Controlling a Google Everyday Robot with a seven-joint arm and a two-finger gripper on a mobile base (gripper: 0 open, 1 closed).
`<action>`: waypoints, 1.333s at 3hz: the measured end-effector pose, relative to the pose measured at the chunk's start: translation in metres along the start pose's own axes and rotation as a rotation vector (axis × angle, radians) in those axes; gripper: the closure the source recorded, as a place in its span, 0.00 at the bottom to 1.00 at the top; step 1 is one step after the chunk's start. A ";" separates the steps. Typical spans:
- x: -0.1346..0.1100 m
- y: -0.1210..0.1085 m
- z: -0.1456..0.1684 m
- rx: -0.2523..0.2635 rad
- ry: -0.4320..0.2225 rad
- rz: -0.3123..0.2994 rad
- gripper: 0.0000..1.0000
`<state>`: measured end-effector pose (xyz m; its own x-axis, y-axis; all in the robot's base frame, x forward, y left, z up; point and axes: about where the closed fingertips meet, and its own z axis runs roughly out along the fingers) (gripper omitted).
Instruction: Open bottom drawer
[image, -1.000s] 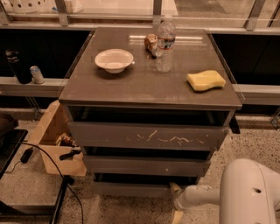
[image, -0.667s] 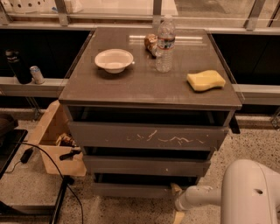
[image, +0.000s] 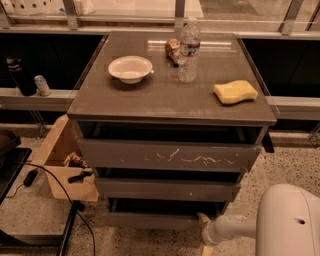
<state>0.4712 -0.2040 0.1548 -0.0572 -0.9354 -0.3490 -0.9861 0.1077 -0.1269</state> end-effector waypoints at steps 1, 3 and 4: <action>0.000 0.001 -0.002 -0.001 0.001 0.002 0.00; 0.007 0.016 -0.007 -0.030 0.010 0.025 0.00; 0.009 0.028 -0.007 -0.063 0.021 0.033 0.00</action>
Offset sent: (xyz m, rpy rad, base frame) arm -0.0334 -0.0218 -0.0026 -0.0112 0.0722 -0.0334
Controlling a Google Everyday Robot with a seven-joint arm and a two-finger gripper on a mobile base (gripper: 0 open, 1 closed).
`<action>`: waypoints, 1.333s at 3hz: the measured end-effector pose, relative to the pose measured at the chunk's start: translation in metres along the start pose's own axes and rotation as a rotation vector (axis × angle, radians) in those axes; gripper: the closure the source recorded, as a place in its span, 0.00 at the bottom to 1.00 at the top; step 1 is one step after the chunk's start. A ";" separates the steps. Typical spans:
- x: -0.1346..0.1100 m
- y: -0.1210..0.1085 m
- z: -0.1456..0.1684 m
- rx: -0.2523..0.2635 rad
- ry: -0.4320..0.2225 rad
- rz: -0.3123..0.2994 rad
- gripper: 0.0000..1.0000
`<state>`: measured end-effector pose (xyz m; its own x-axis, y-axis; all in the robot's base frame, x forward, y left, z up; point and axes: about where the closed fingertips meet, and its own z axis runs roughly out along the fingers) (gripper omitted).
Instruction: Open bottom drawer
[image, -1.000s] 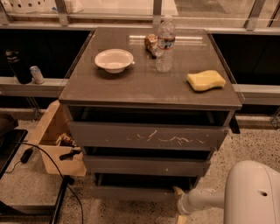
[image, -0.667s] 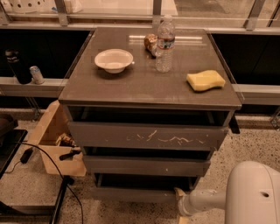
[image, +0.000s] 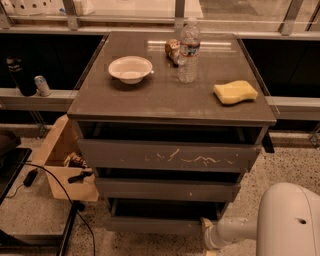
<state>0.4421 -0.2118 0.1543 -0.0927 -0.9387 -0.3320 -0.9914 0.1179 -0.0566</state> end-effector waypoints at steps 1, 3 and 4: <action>-0.002 0.000 -0.003 -0.001 0.000 0.000 0.00; 0.000 0.015 -0.003 -0.035 0.014 0.007 0.00; -0.003 0.023 -0.006 -0.052 0.005 0.009 0.00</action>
Offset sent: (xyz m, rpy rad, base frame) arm -0.0646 -0.0064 -0.0153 -0.0511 0.1486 0.0229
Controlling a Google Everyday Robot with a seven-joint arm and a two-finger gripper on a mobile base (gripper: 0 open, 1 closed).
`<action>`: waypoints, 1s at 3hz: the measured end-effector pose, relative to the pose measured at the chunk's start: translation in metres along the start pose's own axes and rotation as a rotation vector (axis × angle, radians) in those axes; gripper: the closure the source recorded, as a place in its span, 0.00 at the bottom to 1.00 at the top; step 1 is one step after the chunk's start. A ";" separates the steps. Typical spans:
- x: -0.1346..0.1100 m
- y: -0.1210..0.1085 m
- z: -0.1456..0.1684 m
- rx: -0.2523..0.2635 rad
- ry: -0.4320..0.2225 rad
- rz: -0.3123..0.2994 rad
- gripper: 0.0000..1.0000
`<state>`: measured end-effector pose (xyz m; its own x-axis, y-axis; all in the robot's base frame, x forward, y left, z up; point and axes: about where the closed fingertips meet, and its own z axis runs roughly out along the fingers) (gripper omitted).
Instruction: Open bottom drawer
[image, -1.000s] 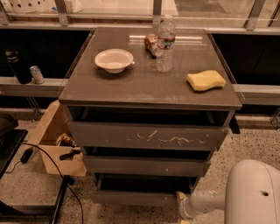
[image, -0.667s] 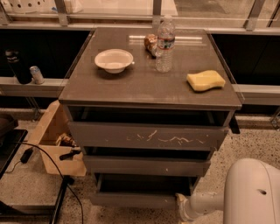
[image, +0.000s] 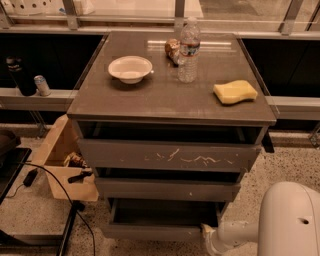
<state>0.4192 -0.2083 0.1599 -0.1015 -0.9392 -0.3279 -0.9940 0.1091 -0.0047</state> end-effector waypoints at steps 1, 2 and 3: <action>0.004 0.015 -0.004 -0.021 -0.022 0.009 0.00; 0.001 0.013 -0.005 -0.017 -0.015 0.004 0.00; -0.011 0.002 -0.016 0.008 -0.015 -0.016 0.00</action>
Offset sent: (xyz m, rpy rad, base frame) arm -0.1287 -0.0374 0.0272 0.1859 0.1529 -0.0142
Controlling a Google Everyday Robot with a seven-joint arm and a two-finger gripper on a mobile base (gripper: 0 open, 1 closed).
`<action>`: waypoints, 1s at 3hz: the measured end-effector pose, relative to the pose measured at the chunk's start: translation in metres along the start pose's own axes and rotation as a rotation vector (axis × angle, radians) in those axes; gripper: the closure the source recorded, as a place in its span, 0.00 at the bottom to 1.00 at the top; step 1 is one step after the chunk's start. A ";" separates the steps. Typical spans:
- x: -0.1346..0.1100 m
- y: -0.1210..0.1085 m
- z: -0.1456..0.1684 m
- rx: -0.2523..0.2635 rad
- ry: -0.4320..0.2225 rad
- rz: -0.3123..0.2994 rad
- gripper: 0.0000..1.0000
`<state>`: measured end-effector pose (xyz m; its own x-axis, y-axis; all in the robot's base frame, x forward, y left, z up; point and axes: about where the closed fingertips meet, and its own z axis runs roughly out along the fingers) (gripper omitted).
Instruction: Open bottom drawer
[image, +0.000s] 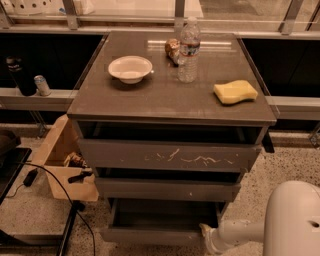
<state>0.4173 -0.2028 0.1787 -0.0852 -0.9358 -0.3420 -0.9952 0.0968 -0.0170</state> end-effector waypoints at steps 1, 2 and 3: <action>-0.010 -0.011 -0.012 0.025 -0.002 -0.016 0.00; -0.021 -0.026 -0.029 0.070 -0.016 -0.036 0.02; -0.028 -0.034 -0.038 0.094 -0.023 -0.047 0.27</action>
Offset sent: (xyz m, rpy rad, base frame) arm 0.0386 0.0081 0.0532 0.0135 -0.1187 0.0090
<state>0.4513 -0.1928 0.2240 -0.0358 -0.9323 -0.3600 -0.9890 0.0848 -0.1214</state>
